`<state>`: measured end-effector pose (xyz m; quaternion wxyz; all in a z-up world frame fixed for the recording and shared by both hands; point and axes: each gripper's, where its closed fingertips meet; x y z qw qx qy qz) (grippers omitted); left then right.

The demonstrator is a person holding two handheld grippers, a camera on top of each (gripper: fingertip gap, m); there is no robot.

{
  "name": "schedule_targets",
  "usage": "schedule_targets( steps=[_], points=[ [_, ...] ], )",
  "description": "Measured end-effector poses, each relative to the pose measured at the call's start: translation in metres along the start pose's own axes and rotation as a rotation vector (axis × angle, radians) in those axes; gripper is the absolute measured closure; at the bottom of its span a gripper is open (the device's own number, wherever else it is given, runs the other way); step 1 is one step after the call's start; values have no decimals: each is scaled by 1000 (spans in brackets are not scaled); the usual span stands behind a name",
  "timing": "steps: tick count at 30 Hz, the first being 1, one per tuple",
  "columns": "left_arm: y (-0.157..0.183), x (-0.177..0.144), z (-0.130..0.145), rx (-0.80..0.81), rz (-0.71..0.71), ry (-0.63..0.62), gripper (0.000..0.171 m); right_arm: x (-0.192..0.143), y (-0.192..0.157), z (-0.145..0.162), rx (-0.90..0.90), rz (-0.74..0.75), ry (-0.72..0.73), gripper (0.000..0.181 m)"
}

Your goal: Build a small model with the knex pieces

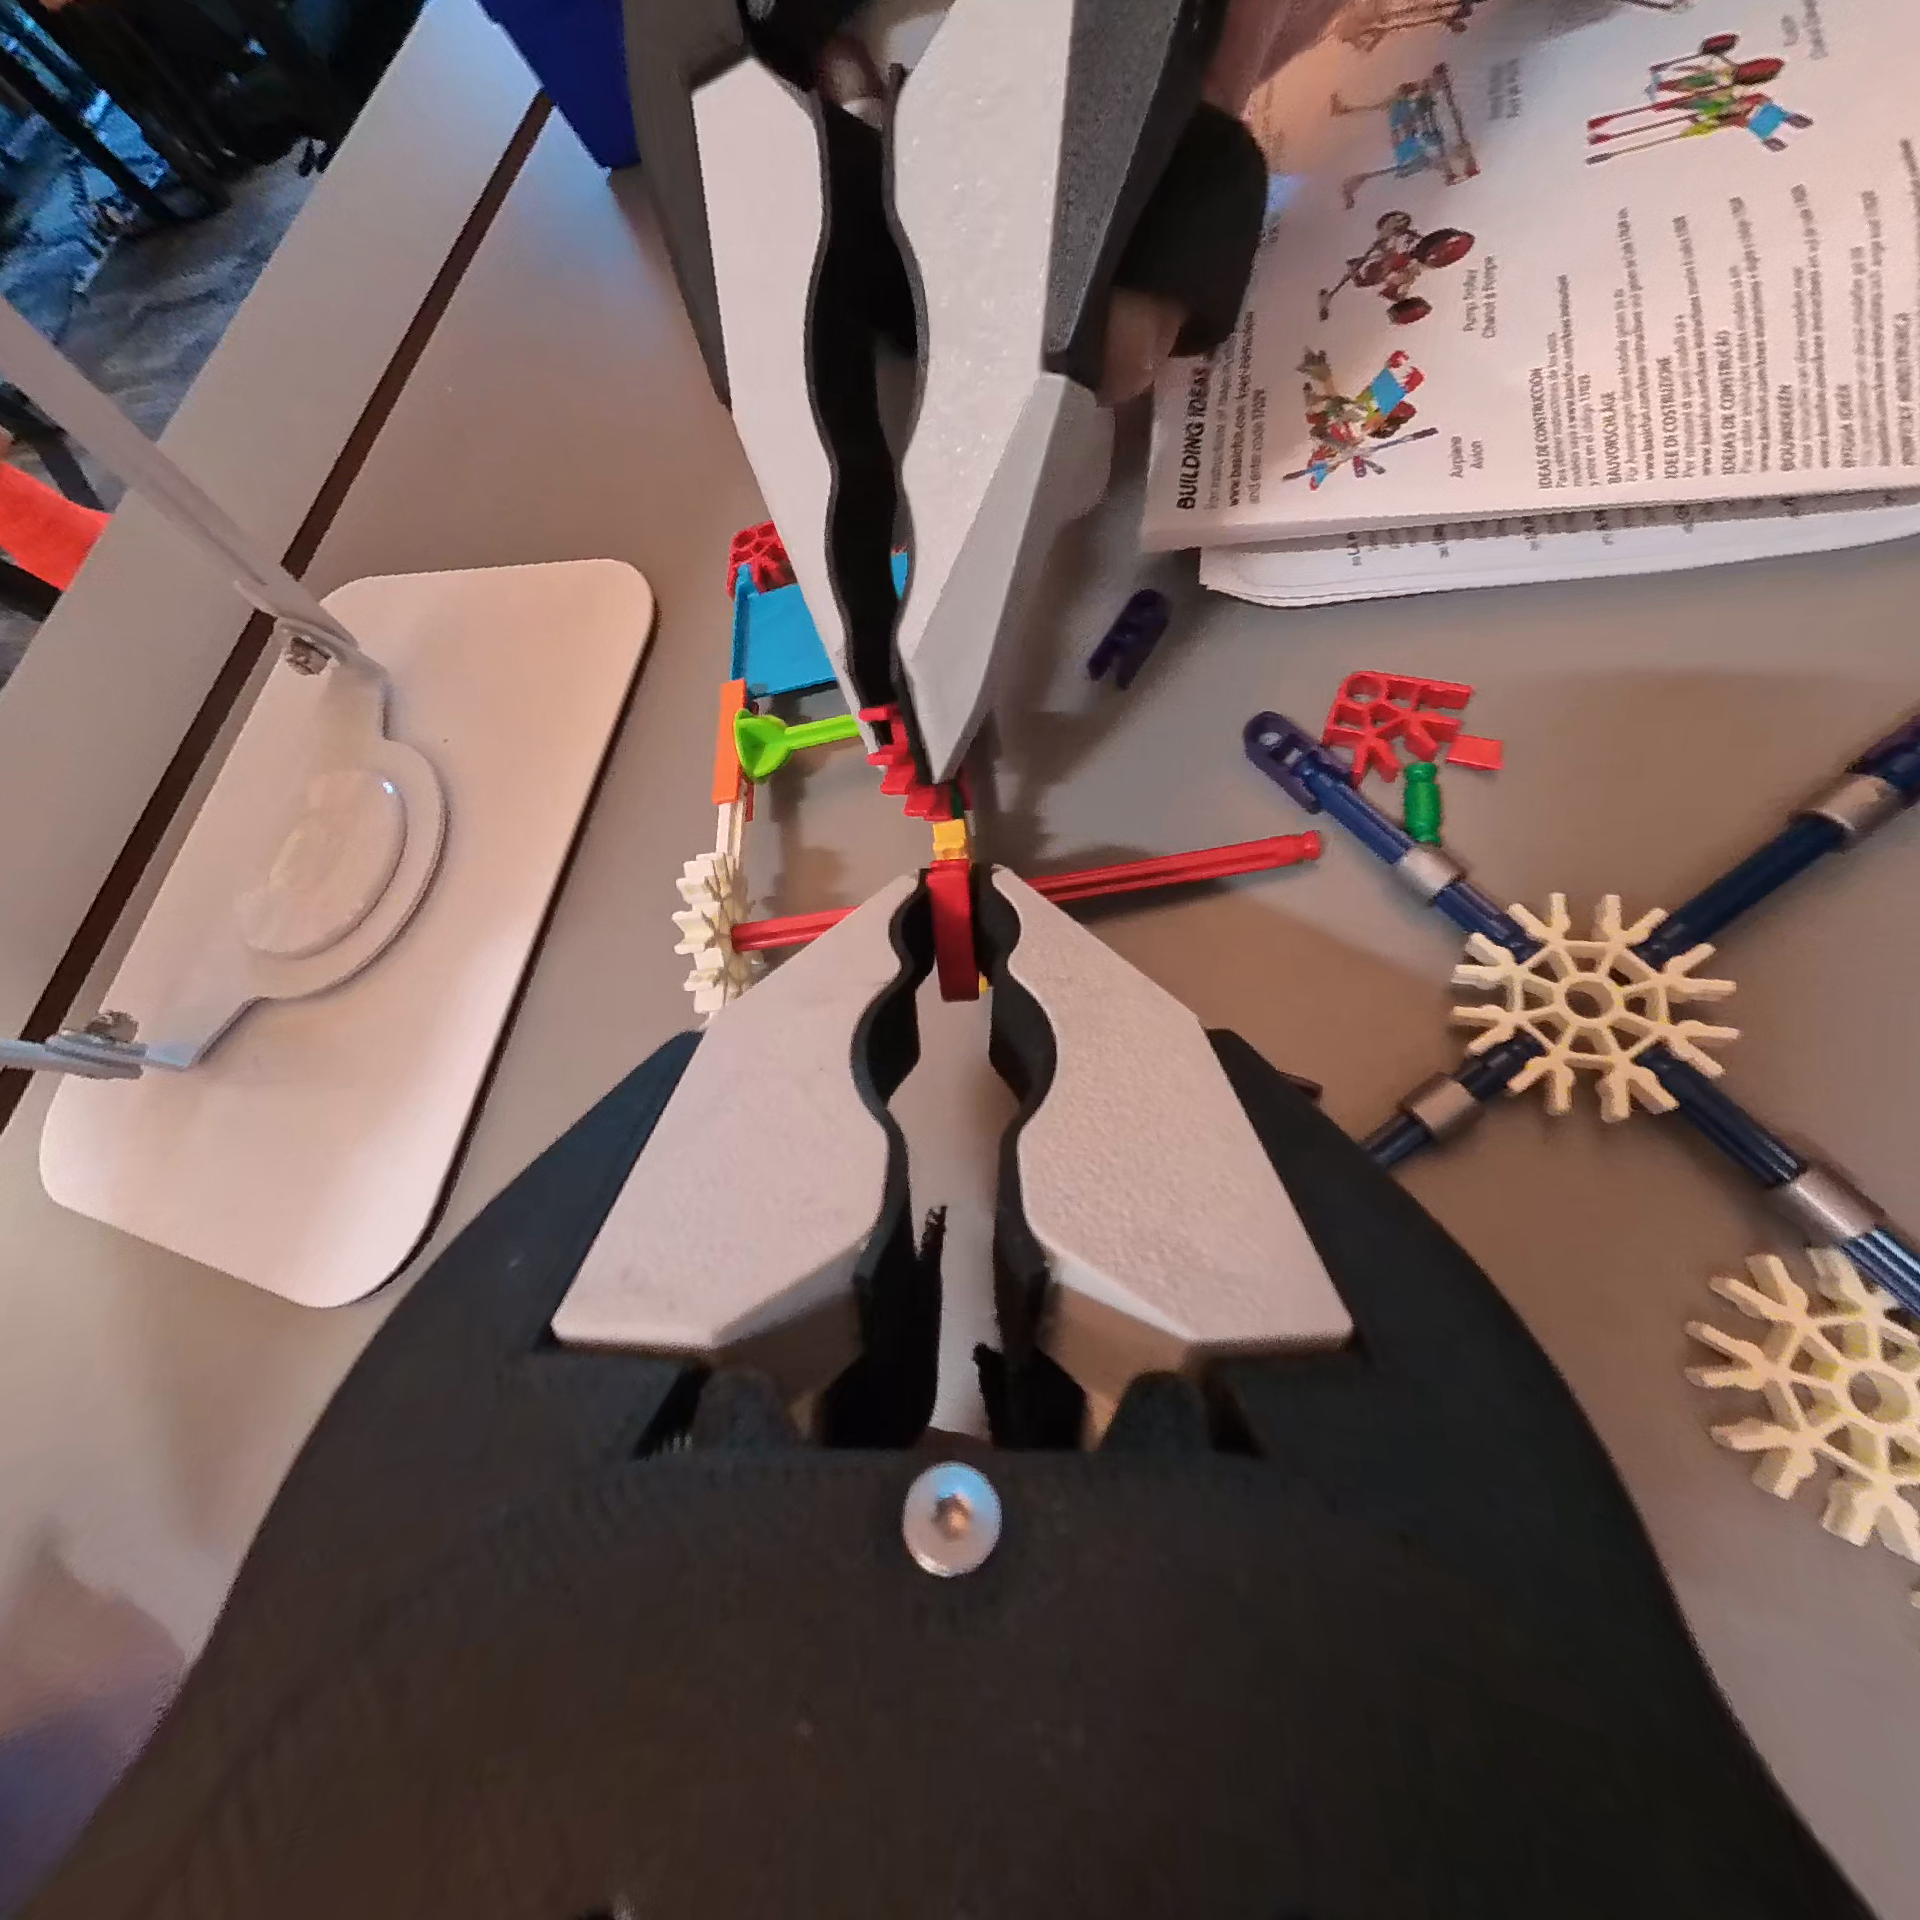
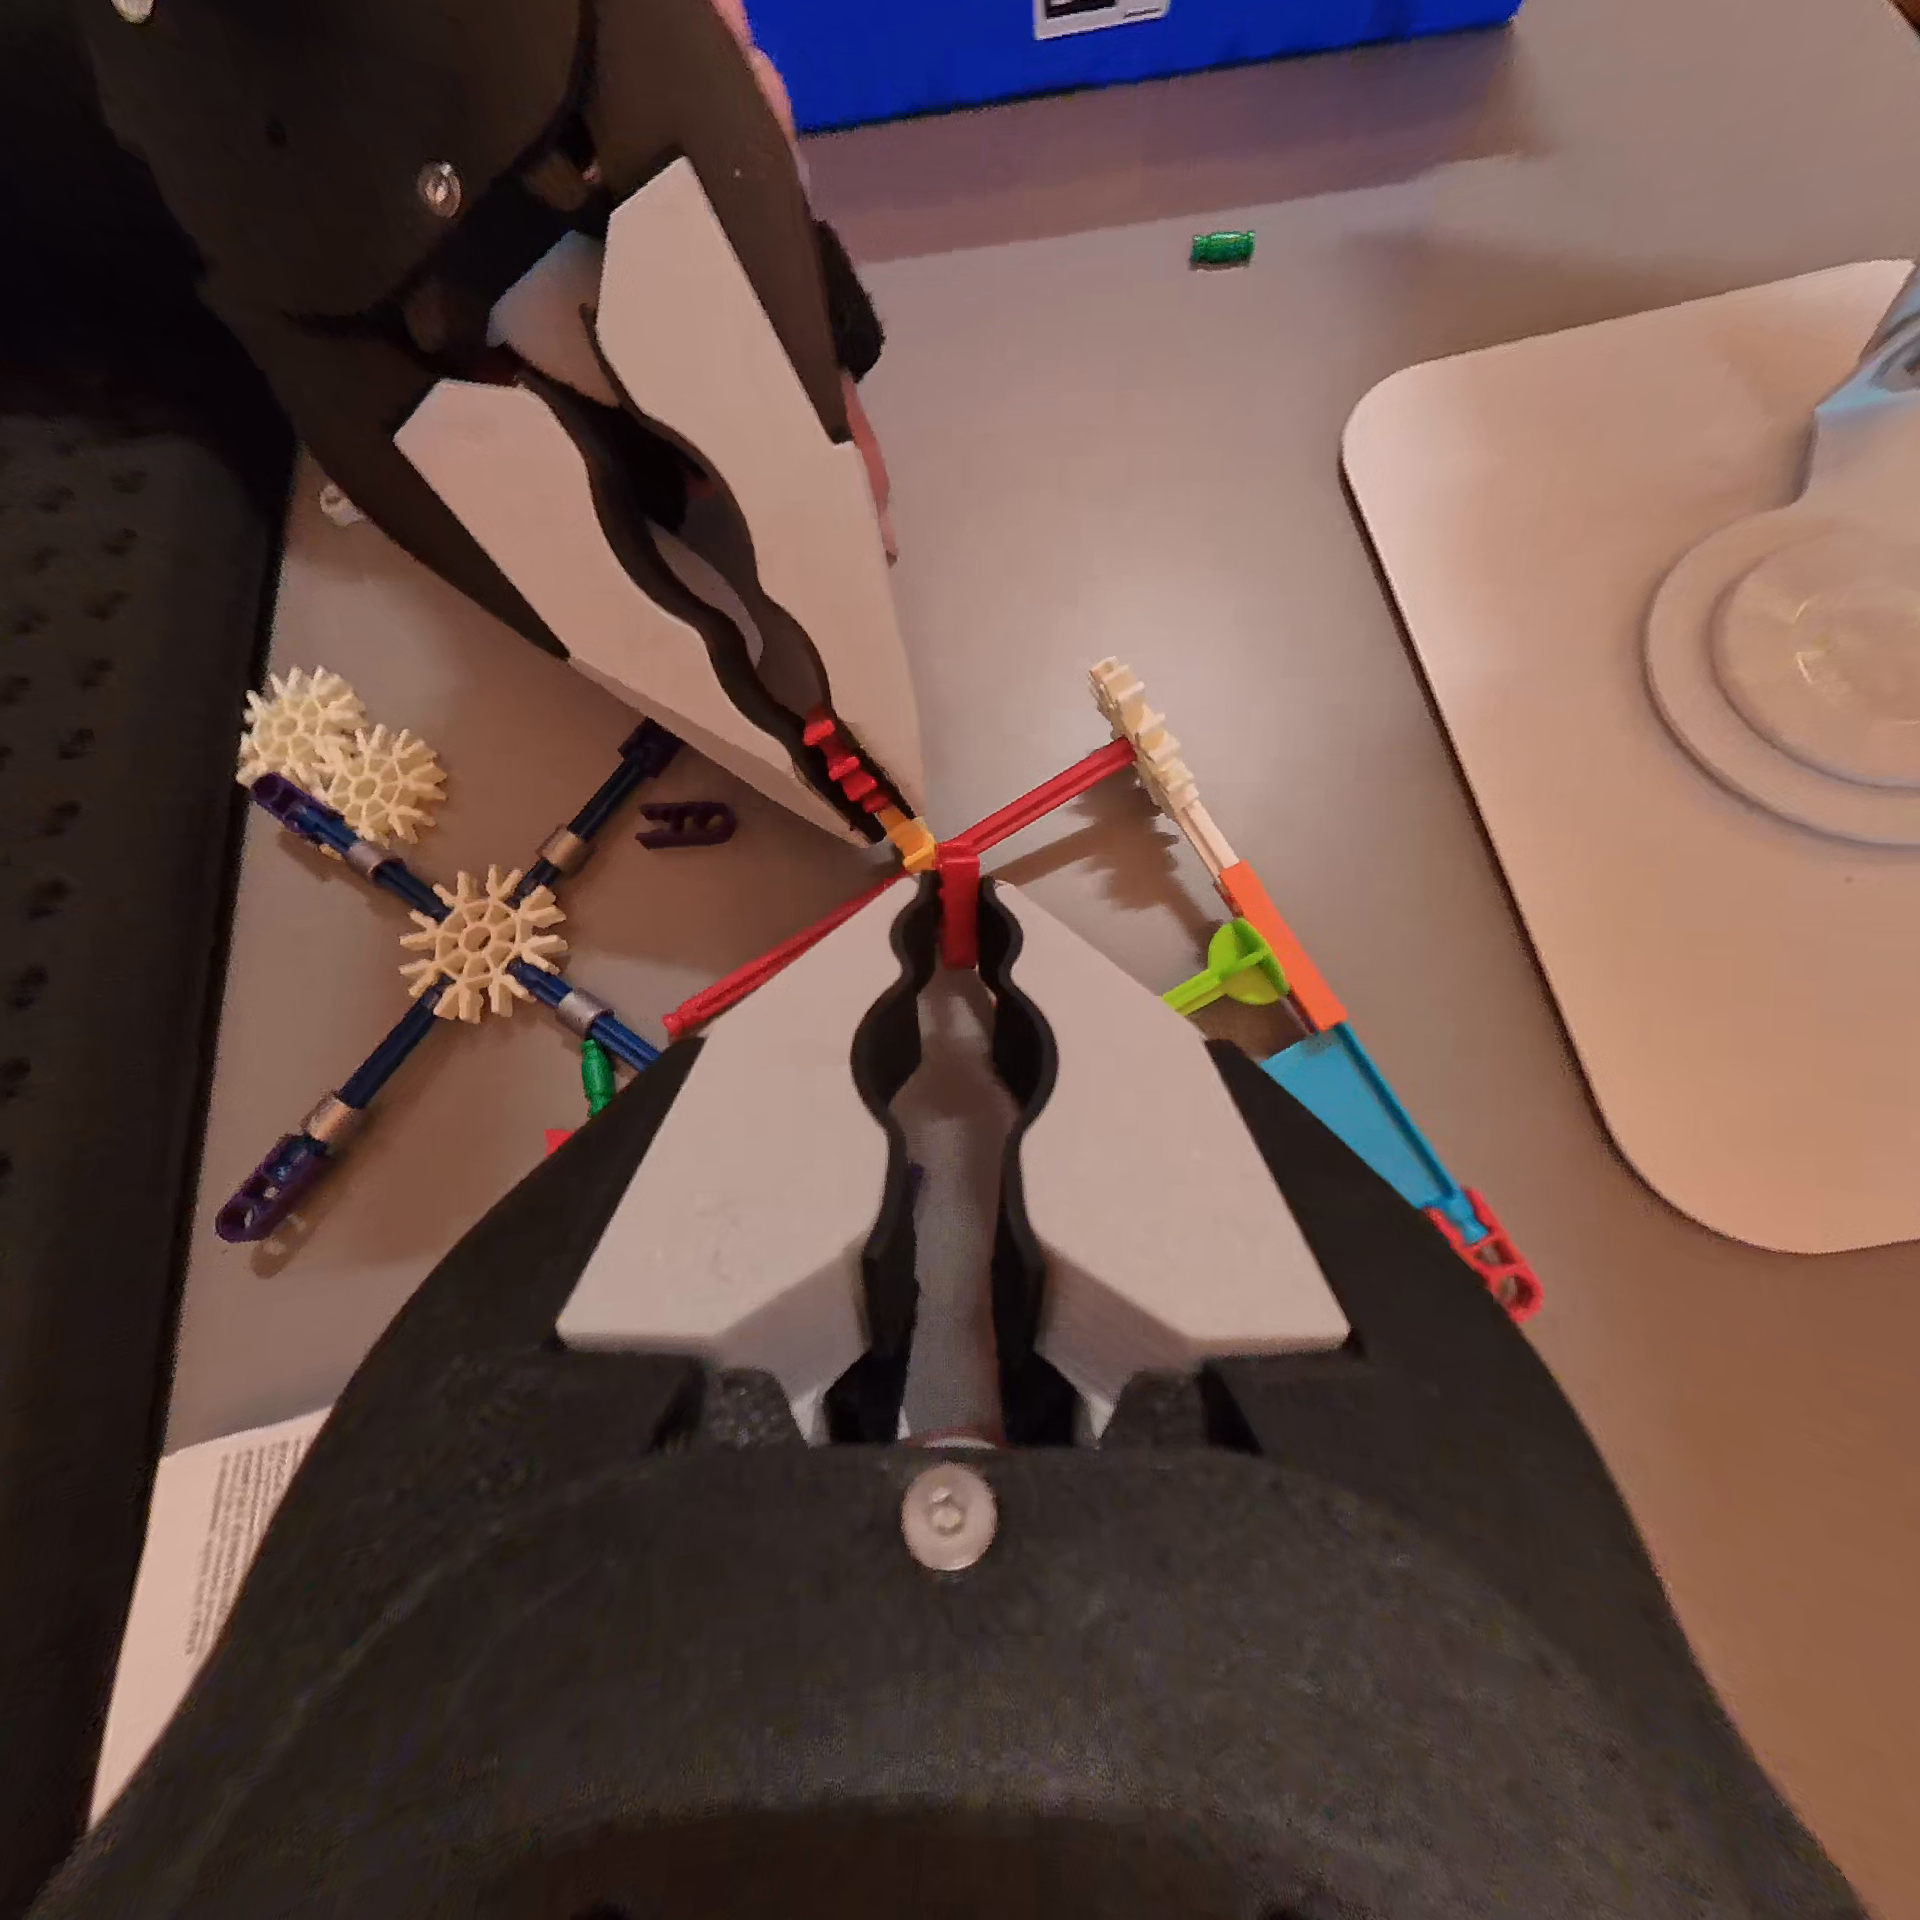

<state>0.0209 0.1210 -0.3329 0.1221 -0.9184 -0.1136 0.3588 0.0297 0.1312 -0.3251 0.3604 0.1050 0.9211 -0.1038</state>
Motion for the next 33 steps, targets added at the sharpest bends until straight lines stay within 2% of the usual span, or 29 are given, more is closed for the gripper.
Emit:
schedule_targets(
  steps=[10,16,18,25,33],
  points=[
    [-8,3,1,-1,-53,-16,167,1,10,-2,185,5,28,177],
    [-8,1,1,34,-58,-21,166,1,12,-3,159,-12,49,170],
    [-8,1,1,39,-62,-24,165,1,10,-3,135,-22,49,175],
    [-11,-4,3,28,-53,-29,165,-1,13,-2,145,-19,50,176],
    [-23,-3,9,-66,-97,-87,164,1,19,-6,171,31,76,177]
  ],
)
Point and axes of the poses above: each gripper's, where its closed fingertips meet, x out along the fingers, z out of its underside, y = z × x across the jaws, and after that the axes turned 4 degrees about -y, right-handed
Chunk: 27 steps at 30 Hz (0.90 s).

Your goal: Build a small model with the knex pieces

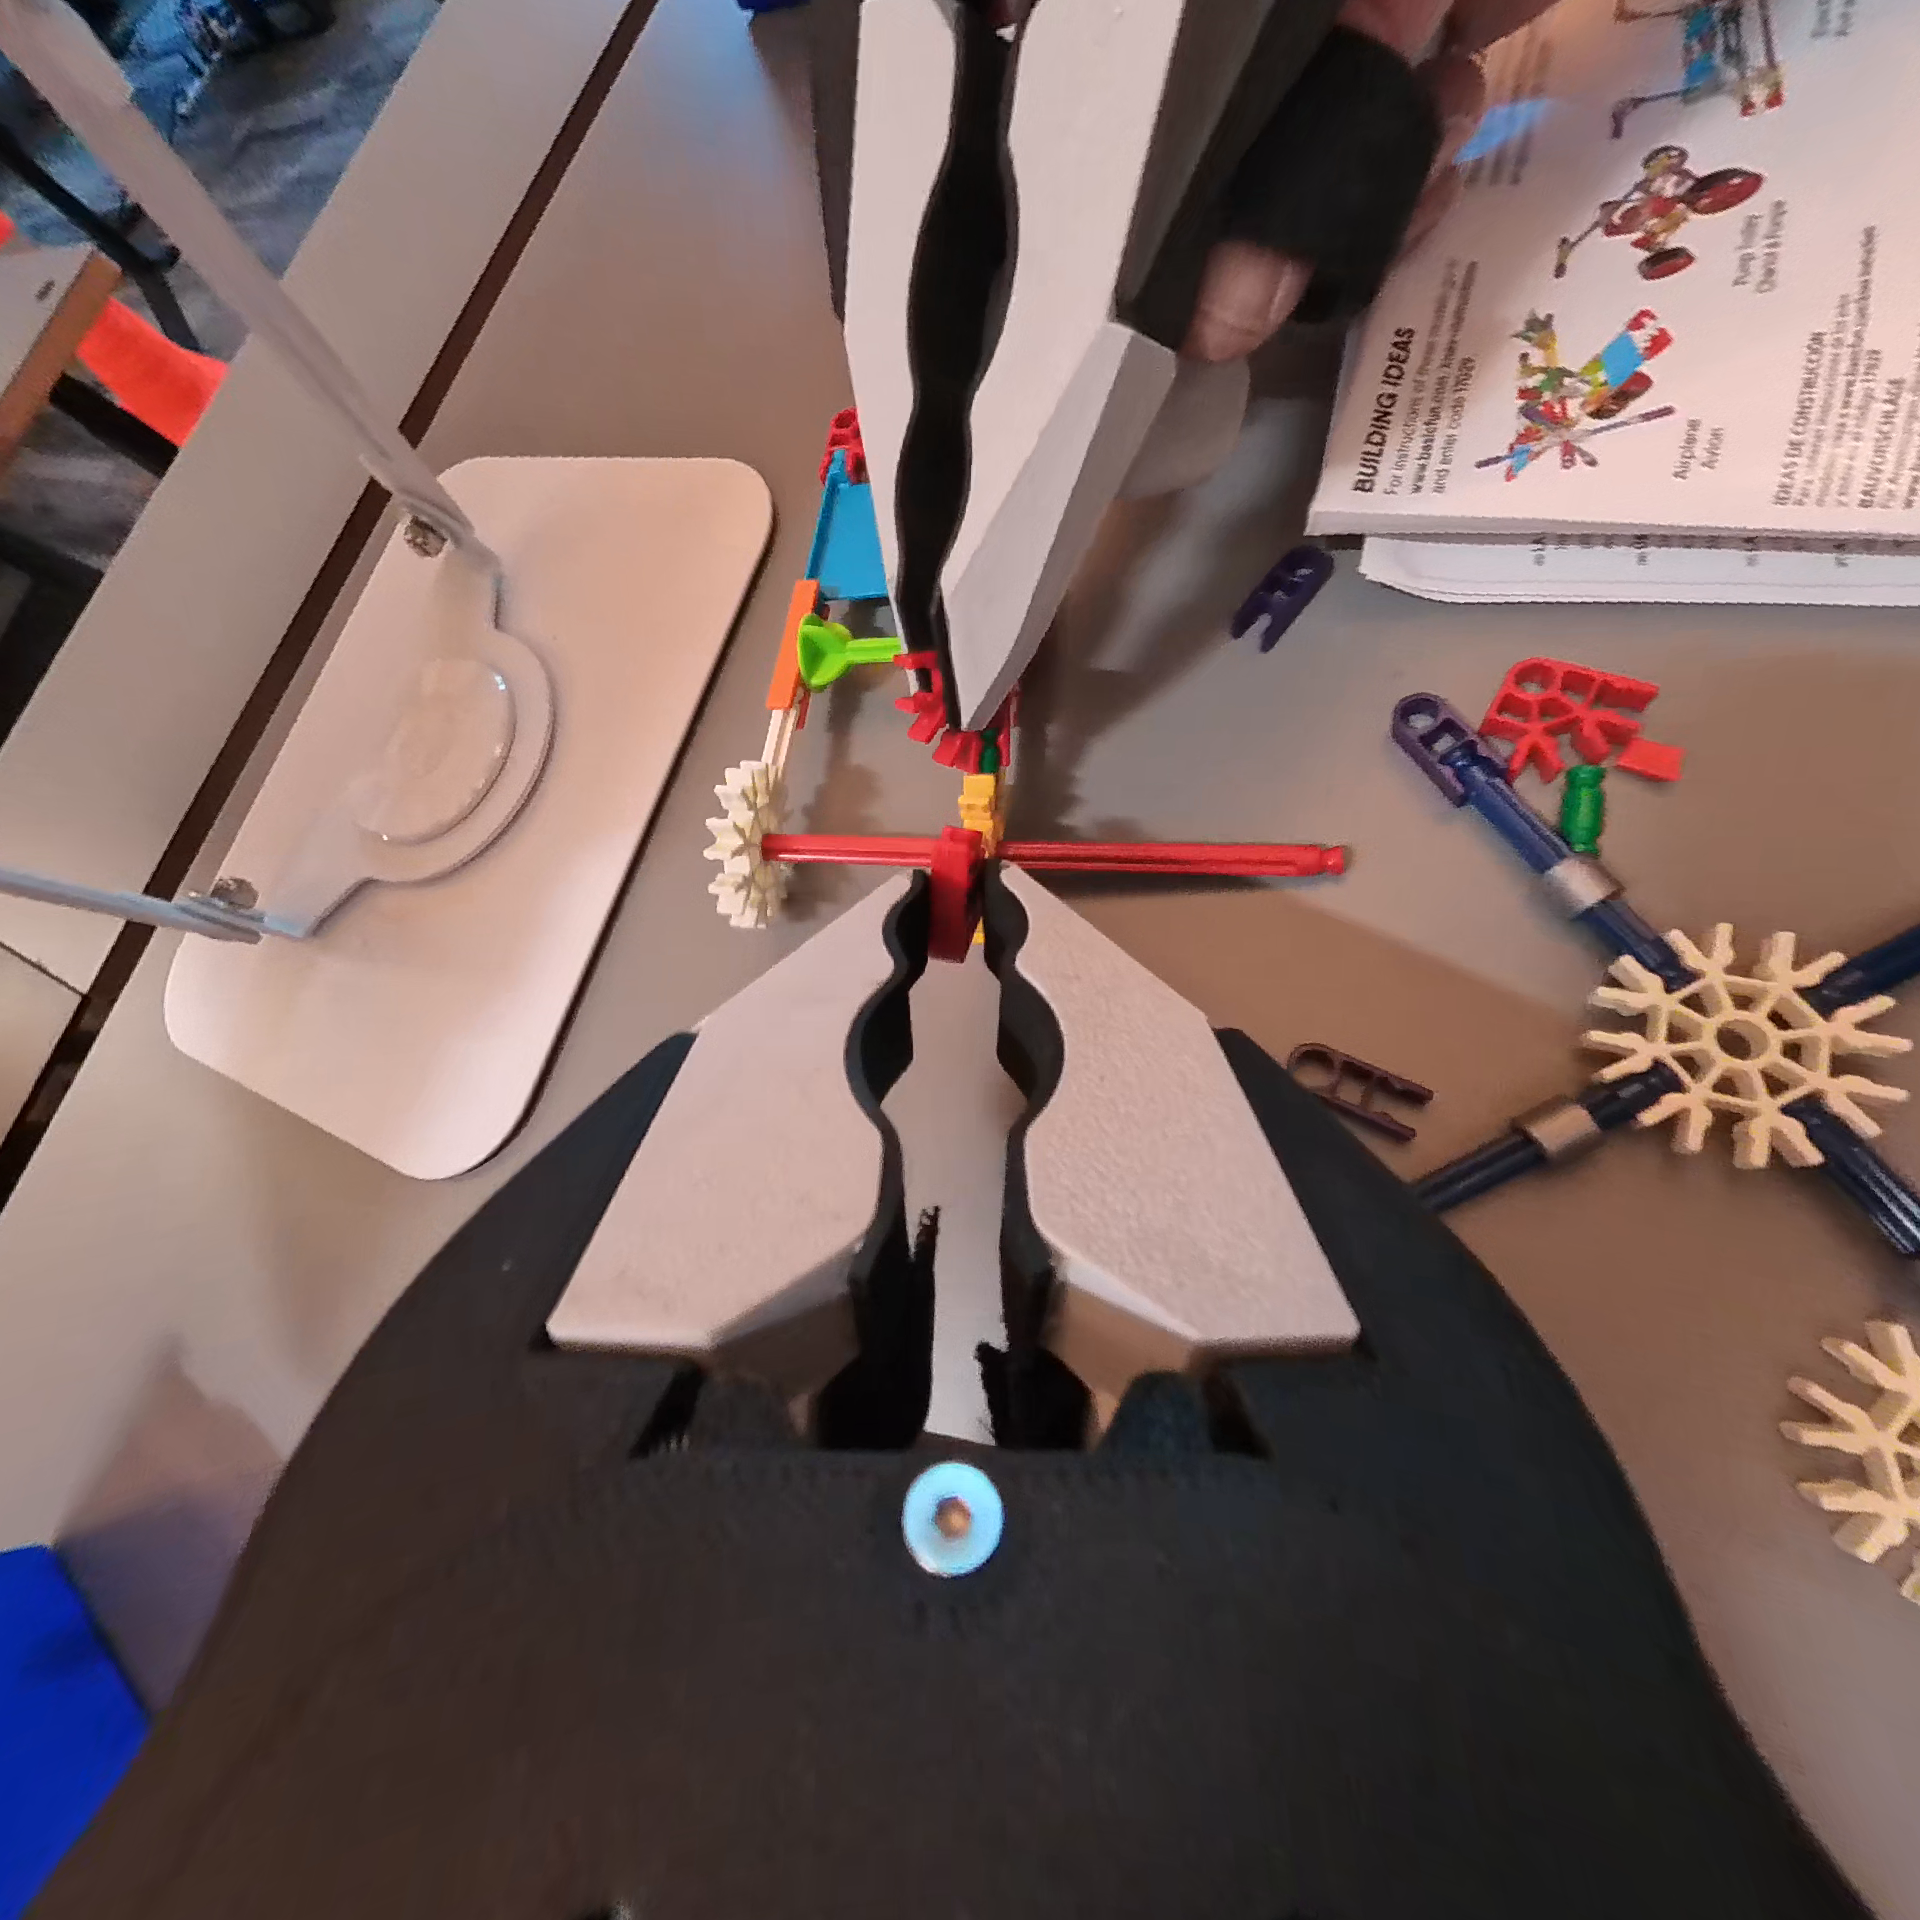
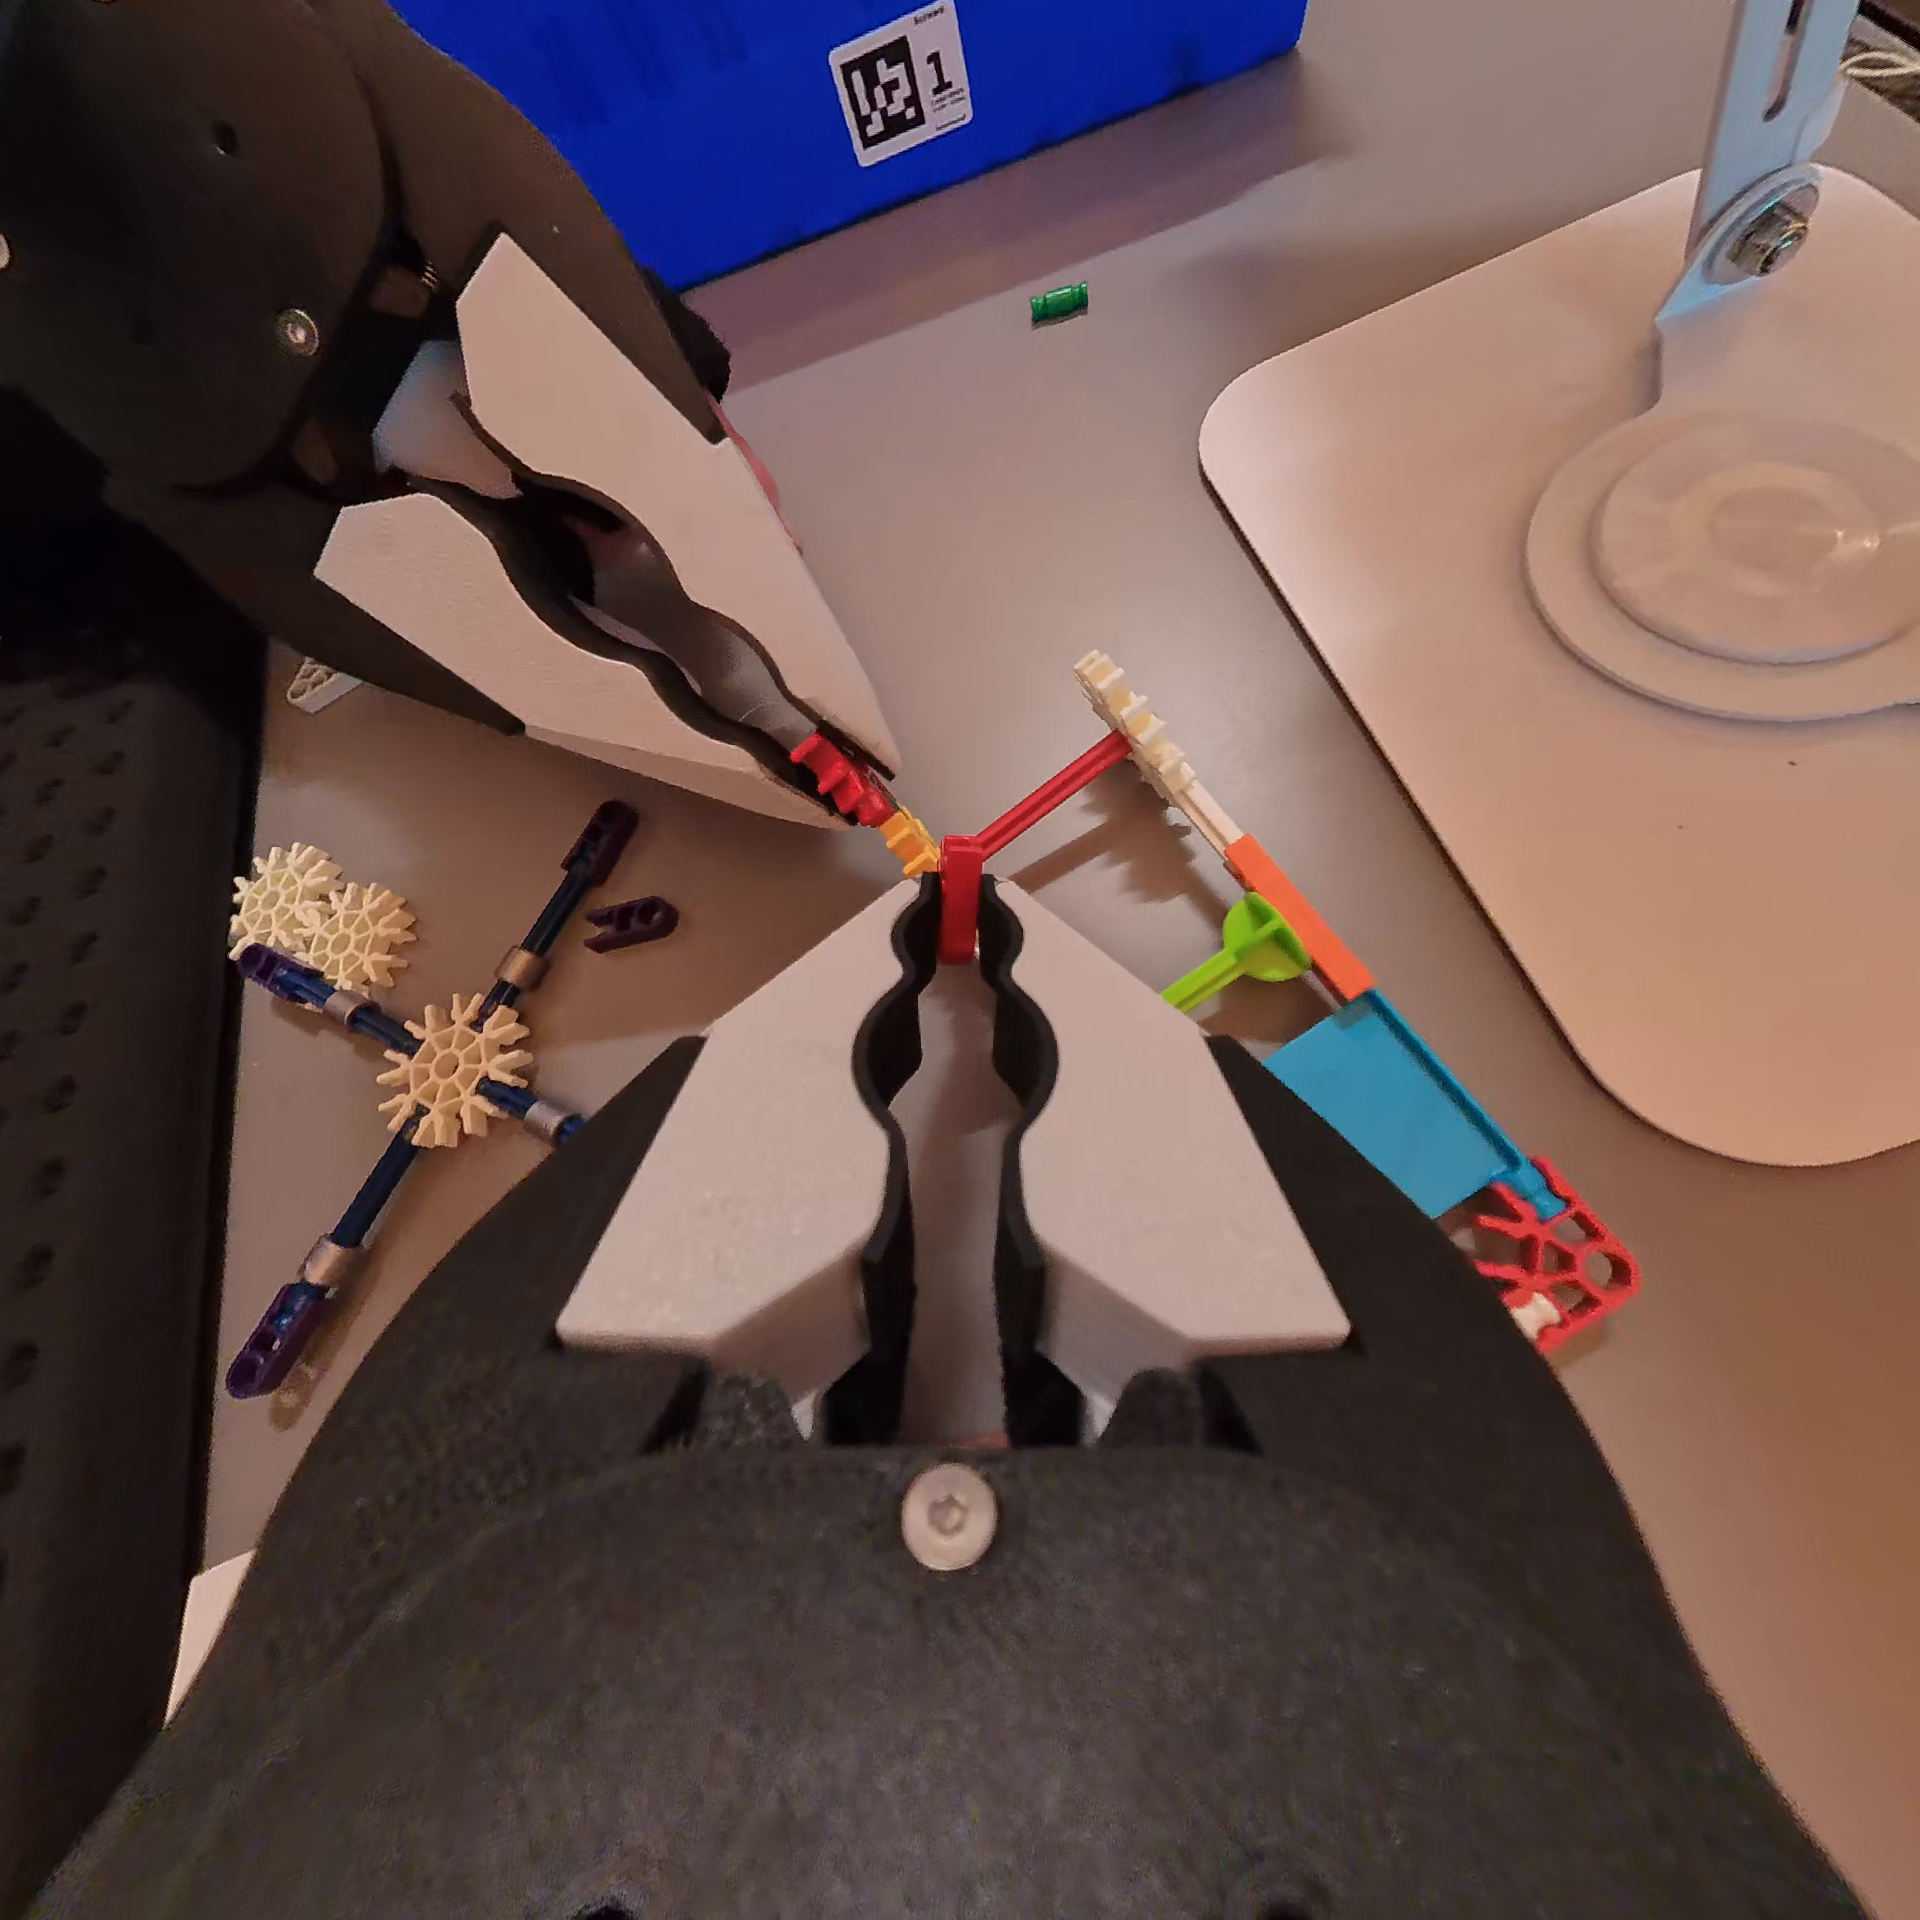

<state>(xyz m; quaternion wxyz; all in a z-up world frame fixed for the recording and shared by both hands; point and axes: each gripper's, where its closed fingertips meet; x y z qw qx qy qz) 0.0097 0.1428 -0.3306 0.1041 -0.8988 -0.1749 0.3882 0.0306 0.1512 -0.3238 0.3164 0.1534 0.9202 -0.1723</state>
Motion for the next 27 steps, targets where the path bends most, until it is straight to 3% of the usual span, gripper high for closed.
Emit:
schedule_targets(
  steps=[12,19,23,27],
  points=[
    [-13,7,2,-269,-49,-44,164,1,11,-5,70,78,42,177],
    [-14,8,2,-335,-47,-56,164,1,13,-5,88,78,58,177],
    [-15,8,1,-345,-16,-37,164,0,13,-5,95,55,63,177],
    [-2,3,-2,-161,78,32,167,0,6,-2,86,-54,59,177]
  ],
)
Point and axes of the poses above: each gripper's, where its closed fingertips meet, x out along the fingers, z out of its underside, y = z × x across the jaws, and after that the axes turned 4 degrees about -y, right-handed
